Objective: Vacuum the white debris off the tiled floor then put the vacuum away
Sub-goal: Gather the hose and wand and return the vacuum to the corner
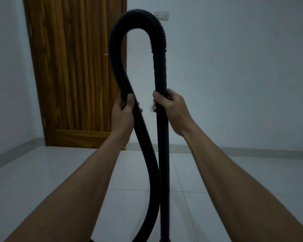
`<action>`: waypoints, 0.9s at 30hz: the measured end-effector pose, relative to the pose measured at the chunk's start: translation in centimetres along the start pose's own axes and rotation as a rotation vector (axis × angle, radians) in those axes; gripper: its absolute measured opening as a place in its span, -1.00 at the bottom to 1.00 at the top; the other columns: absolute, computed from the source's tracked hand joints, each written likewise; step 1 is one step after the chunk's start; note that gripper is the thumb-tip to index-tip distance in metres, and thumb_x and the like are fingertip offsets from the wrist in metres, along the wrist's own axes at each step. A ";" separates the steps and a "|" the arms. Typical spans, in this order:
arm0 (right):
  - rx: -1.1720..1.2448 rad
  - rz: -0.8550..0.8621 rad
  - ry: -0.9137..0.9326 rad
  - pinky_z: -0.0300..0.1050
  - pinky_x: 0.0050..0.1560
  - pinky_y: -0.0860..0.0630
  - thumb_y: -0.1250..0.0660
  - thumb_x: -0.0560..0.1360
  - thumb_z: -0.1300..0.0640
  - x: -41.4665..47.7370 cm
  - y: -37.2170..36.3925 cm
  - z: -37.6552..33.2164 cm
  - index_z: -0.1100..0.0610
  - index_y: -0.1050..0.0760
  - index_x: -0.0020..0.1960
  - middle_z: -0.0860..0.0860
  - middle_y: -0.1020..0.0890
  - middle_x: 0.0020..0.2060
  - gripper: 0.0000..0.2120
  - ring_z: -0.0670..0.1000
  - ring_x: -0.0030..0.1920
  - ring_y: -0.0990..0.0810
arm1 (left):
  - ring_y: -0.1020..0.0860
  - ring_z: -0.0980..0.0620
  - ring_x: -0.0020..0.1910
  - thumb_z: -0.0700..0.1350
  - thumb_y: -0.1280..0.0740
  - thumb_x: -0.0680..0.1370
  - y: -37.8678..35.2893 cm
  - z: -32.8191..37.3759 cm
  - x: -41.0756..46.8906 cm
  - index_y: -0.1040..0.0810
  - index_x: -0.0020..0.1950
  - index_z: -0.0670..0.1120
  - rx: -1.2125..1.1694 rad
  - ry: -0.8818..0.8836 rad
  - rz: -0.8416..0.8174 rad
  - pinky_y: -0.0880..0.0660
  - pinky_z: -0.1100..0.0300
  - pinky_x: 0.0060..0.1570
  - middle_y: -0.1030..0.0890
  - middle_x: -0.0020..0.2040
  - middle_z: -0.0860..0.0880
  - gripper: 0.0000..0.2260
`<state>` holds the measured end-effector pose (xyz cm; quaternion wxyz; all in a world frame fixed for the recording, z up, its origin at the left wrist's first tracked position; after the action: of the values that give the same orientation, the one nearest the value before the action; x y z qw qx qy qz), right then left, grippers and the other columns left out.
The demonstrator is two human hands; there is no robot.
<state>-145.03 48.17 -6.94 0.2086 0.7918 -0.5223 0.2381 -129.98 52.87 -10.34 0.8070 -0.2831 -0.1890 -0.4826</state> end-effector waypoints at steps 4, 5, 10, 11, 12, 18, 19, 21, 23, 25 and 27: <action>-0.102 0.041 0.015 -0.06 -0.01 -0.61 -0.07 0.63 -0.31 -2.3 -1.2 2.4 -0.20 -0.25 0.54 -0.02 -0.62 0.08 -0.49 0.00 -0.08 -0.67 | -0.65 0.00 -0.08 0.09 -0.26 0.66 0.5 0.3 -0.3 -0.45 0.30 0.23 -0.022 0.000 0.004 -0.60 0.01 0.04 -0.58 0.07 -0.13 -0.79; -0.106 0.035 -0.022 -0.03 -0.01 -0.58 -0.01 0.62 -0.35 -2.9 -1.6 3.3 -0.22 -0.21 0.53 -0.03 -0.58 0.12 -0.48 -0.03 -0.10 -0.64 | -0.65 -0.01 -0.07 0.08 -0.26 0.66 0.5 0.3 -0.4 -0.46 0.28 0.23 -0.021 0.006 0.009 -0.60 -0.03 0.07 -0.58 0.06 -0.13 -0.80; -0.105 0.021 -0.161 0.18 0.12 -0.59 -0.27 0.51 -0.35 -7.1 -1.5 8.1 -0.14 -0.43 0.10 0.01 -0.64 -0.05 -0.67 0.01 -0.06 -0.68 | -0.63 -0.06 -0.04 0.03 -0.32 0.64 1.2 0.2 -0.9 -0.51 0.22 0.24 -0.093 0.053 0.043 -0.58 -0.17 0.19 -0.59 0.06 -0.12 -0.83; -0.132 -0.002 -0.188 0.13 0.07 -0.62 -0.37 0.50 -0.29 -8.2 -1.5 8.9 -0.11 -0.48 0.08 0.01 -0.67 -0.07 -0.69 0.02 -0.06 -0.70 | -0.63 -0.07 -0.03 0.03 -0.32 0.64 1.2 0.3 -1.0 -0.51 0.21 0.25 -0.105 0.052 0.036 -0.57 -0.18 0.20 -0.59 0.07 -0.12 -0.83; -0.136 -0.020 -0.229 0.07 0.00 -0.65 -0.46 0.48 -0.18 -9.2 -1.5 9.8 -0.07 -0.53 0.06 0.02 -0.69 -0.09 -0.73 0.04 -0.07 -0.71 | -0.63 -0.06 -0.02 0.03 -0.31 0.65 1.1 0.4 -1.2 -0.51 0.22 0.25 -0.101 0.044 0.027 -0.57 -0.18 0.20 -0.59 0.08 -0.12 -0.83; -0.068 -0.035 -0.329 -0.16 -0.27 -0.58 -0.61 0.37 0.11 -9.6 -1.1 11.6 0.15 -0.61 -0.01 0.05 -0.73 -0.21 -0.73 0.05 -0.22 -0.72 | -0.62 -0.08 0.00 0.05 -0.27 0.66 1.1 0.1 -1.7 -0.44 0.33 0.18 -0.091 0.060 0.024 -0.58 -0.12 0.20 -0.59 0.01 -0.10 -0.76; -0.056 -0.031 -0.329 -0.15 -0.27 -0.58 -0.61 0.37 0.10 -9.4 -1.1 11.6 0.16 -0.61 0.00 0.05 -0.72 -0.20 -0.70 0.05 -0.21 -0.72 | -0.62 -0.09 0.02 0.04 -0.24 0.68 1.0 -0.3 -2.0 -0.41 0.35 0.15 -0.081 0.072 0.010 -0.58 -0.08 0.19 -0.59 0.03 -0.11 -0.76; -0.031 -0.037 -0.329 -0.09 -0.23 -0.60 -0.62 0.36 0.06 -9.1 -1.2 11.7 0.17 -0.60 0.02 0.07 -0.72 -0.17 -0.66 0.08 -0.18 -0.71 | -0.64 -0.11 0.05 0.03 -0.19 0.70 0.9 -1.6 -3.0 -0.39 0.35 0.11 -0.054 0.121 -0.039 -0.58 -0.06 0.17 -0.61 0.06 -0.13 -0.78; 0.000 -0.050 -0.329 0.04 -0.13 -0.66 -0.61 0.36 0.04 -8.7 -1.6 11.8 0.18 -0.61 0.02 0.10 -0.72 -0.14 -0.65 0.12 -0.13 -0.71 | -0.66 -0.15 0.08 0.01 -0.19 0.70 0.9 -3.4 -4.3 -0.40 0.35 0.10 -0.026 0.172 -0.101 -0.59 -0.13 0.17 -0.64 0.08 -0.14 -0.79; 0.023 -0.046 -0.328 0.11 -0.03 -0.66 -0.61 0.35 0.01 -8.4 -2.1 12.1 0.18 -0.59 0.09 0.12 -0.73 -0.08 -0.58 0.14 -0.07 -0.72 | -0.67 -0.16 0.07 -0.03 -0.22 0.70 1.2 -4.4 -5.0 -0.44 0.31 0.09 -0.022 0.180 -0.132 -0.60 -0.19 0.14 -0.65 0.07 -0.15 -0.81; 0.044 0.005 -0.309 0.08 -0.02 -0.66 -0.62 0.35 -0.01 -8.3 -2.4 12.7 0.15 -0.56 0.14 0.12 -0.73 -0.04 -0.53 0.11 -0.06 -0.73 | -0.66 -0.12 0.01 -0.07 -0.27 0.68 1.4 -4.4 -4.8 -0.48 0.28 0.05 -0.014 0.164 -0.137 -0.62 -0.16 0.12 -0.64 0.04 -0.14 -0.83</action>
<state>-143.58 47.77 -22.22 0.1078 0.8221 -0.5448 0.1251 -130.84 53.78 -16.83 0.7828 -0.2350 -0.1379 -0.5594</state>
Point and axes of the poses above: each hand's wrist, its own x-axis towards the middle knuckle, its own y-axis out of the back of the hand, z = x × y, the point moved 5 cm from there along x, towards the middle knuckle
